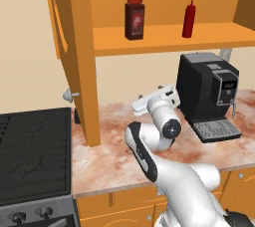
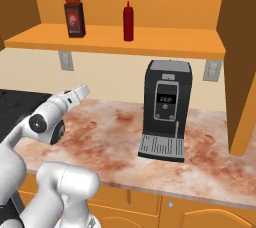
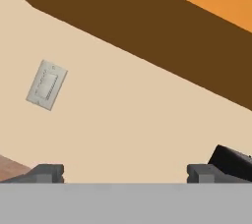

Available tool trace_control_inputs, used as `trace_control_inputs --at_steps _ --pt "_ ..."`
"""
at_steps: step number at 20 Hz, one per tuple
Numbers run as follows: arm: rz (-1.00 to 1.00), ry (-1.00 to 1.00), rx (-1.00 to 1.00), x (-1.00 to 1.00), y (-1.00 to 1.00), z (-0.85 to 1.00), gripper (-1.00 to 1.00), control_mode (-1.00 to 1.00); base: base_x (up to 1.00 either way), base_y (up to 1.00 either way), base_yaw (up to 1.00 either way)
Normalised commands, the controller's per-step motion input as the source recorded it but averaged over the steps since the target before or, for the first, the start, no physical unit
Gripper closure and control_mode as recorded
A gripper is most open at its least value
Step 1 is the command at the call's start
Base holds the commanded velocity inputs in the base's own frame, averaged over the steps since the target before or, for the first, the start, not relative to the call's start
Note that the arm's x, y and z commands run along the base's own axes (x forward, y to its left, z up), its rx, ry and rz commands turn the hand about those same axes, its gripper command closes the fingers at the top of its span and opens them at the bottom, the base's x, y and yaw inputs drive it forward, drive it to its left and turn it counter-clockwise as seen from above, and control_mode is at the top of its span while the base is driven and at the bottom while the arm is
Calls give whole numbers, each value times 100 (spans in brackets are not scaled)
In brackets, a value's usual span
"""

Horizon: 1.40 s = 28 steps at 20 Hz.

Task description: Collect the paprika, ketchup, and shaker from the cabinet and place them next to the stove.

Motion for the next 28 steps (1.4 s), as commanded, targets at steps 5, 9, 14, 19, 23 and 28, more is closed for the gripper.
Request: trace_control_inputs --at_steps 5,9,14,19,23,28 --pt "-17 36 19 -57 -36 51 -100 -100 0 0 0" --pt "-17 40 20 -50 -38 59 -100 -100 0 0 0" --pt "-17 41 19 -36 -40 60 -100 -100 0 0 0" --pt "-6 21 9 2 -28 -5 -100 -100 0 0 0" --pt "0 -6 0 0 -4 -1 -100 -100 0 0 0" --pt "0 -19 0 0 -13 61 -100 -100 0 0 0"
